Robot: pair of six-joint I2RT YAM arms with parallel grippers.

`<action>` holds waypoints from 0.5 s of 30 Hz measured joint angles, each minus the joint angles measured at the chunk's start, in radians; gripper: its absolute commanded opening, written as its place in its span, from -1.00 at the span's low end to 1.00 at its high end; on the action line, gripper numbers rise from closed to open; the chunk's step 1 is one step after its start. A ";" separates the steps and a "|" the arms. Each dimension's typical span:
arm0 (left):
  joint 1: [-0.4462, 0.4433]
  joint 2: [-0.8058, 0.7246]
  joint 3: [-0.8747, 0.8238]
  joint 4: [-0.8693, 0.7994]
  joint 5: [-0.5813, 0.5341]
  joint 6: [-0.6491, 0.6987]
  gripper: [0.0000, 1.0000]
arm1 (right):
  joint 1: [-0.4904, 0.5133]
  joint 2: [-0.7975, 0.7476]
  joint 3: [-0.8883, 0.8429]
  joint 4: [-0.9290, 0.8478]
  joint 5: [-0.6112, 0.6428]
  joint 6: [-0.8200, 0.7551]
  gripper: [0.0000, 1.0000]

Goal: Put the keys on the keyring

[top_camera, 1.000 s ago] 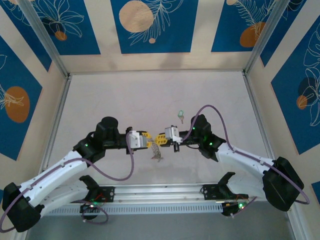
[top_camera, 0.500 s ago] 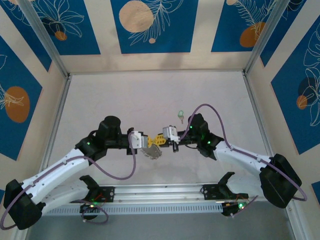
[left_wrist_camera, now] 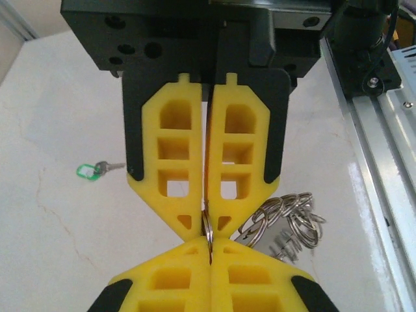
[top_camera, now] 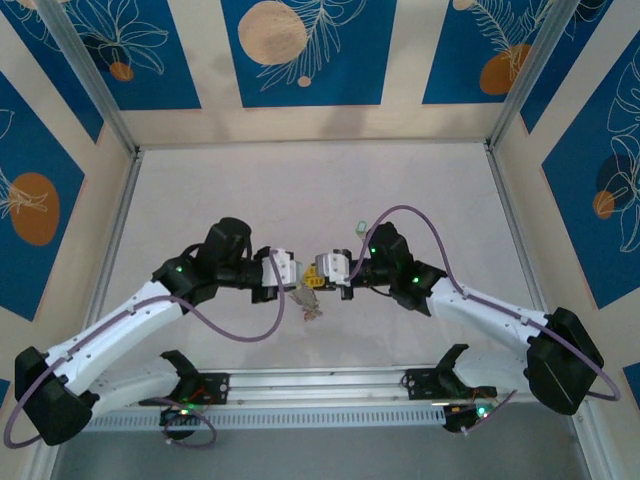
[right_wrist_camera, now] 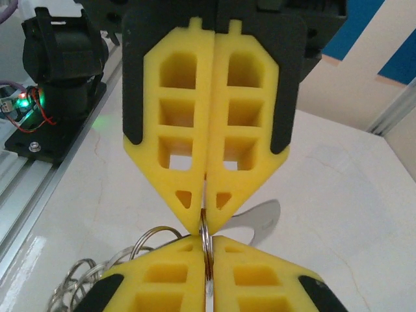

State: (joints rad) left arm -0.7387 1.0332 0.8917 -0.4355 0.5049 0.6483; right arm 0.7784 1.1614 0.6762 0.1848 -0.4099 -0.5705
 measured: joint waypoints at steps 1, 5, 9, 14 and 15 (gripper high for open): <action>0.003 0.010 0.008 -0.007 0.009 -0.019 -1.00 | 0.000 0.000 0.004 -0.012 0.003 0.000 -0.76; 0.024 0.042 0.034 -0.031 0.050 -0.094 -1.00 | -0.001 -0.002 0.021 -0.060 0.002 -0.004 -1.00; 0.043 0.044 0.037 -0.027 0.092 -0.146 -0.83 | -0.014 -0.005 0.060 -0.132 -0.018 -0.010 -1.00; 0.050 0.018 0.035 -0.021 0.088 -0.172 -0.43 | -0.043 -0.006 0.133 -0.280 -0.046 0.007 -1.00; 0.050 0.007 0.032 -0.018 0.088 -0.173 -0.43 | -0.052 -0.003 0.155 -0.313 -0.052 0.015 -1.00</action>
State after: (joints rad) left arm -0.6891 1.0405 0.9237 -0.4534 0.5926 0.4755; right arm 0.7261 1.1587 0.8310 -0.1280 -0.4622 -0.5556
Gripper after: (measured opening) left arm 0.281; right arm 0.066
